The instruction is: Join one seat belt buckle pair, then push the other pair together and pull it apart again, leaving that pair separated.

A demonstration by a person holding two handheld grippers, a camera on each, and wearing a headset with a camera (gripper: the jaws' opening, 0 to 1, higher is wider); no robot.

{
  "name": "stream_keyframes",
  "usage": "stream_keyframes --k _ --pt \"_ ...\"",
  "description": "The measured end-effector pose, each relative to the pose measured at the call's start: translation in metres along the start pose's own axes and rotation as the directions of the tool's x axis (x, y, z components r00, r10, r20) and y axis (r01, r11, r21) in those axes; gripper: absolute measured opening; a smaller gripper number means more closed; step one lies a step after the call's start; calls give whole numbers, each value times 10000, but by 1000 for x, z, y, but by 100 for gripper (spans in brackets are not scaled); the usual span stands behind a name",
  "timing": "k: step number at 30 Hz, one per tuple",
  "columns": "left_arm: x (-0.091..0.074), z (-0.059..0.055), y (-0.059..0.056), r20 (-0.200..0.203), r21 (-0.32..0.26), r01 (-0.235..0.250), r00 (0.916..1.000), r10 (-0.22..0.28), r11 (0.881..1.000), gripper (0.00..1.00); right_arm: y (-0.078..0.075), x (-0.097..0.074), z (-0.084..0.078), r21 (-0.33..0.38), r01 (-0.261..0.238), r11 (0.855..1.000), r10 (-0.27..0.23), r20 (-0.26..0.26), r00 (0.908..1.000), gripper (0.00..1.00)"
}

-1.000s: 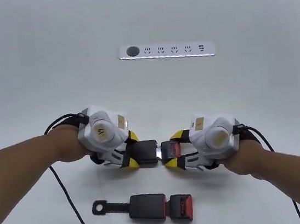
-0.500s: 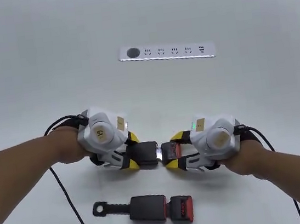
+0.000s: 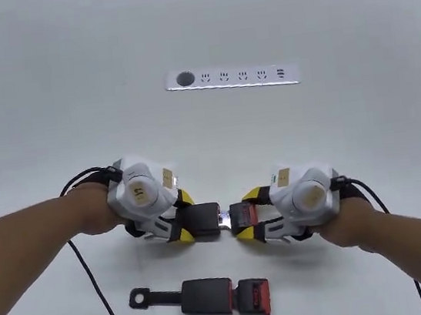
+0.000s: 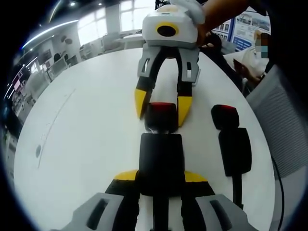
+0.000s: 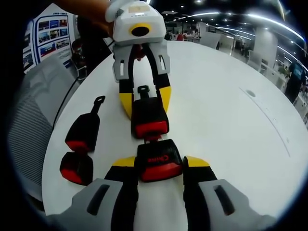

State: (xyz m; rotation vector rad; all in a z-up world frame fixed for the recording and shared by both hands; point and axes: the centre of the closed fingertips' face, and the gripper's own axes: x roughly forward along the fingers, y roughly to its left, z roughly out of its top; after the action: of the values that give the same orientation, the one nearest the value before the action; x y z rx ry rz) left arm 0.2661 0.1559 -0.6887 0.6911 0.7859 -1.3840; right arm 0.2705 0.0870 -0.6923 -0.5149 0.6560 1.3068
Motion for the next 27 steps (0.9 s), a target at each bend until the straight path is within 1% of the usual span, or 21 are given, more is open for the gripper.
stream_keyframes --k 4,8,12,15,19,24,27 --pt "0 -1 1 62 -66 -31 10000 31 10000 33 -3 -4 -4 122 -8 9999 6 93 10000 35" --pt "0 -1 0 27 -64 -36 10000 36 10000 33 -3 -4 -2 134 -52 9999 50 141 9999 35" --pt "0 -1 1 11 -80 -41 10000 41 10000 33 -3 -8 -5 88 -91 9999 90 111 9999 35" --pt "0 -1 1 15 -102 -44 10000 44 9999 33 -7 -13 -12 113 -69 9999 68 111 9999 35" --pt "0 1 1 0 -135 -53 10000 53 9999 33 -7 -23 -21 197 -5 9998 2 145 9999 35" --pt "0 1 0 -21 -155 -56 10000 56 9999 33 -11 -26 -32 179 18 9998 -19 74 10000 35" --pt "0 1 1 -47 -174 -62 10000 62 9998 33 -12 -33 -39 184 24 9998 -25 61 10000 36"
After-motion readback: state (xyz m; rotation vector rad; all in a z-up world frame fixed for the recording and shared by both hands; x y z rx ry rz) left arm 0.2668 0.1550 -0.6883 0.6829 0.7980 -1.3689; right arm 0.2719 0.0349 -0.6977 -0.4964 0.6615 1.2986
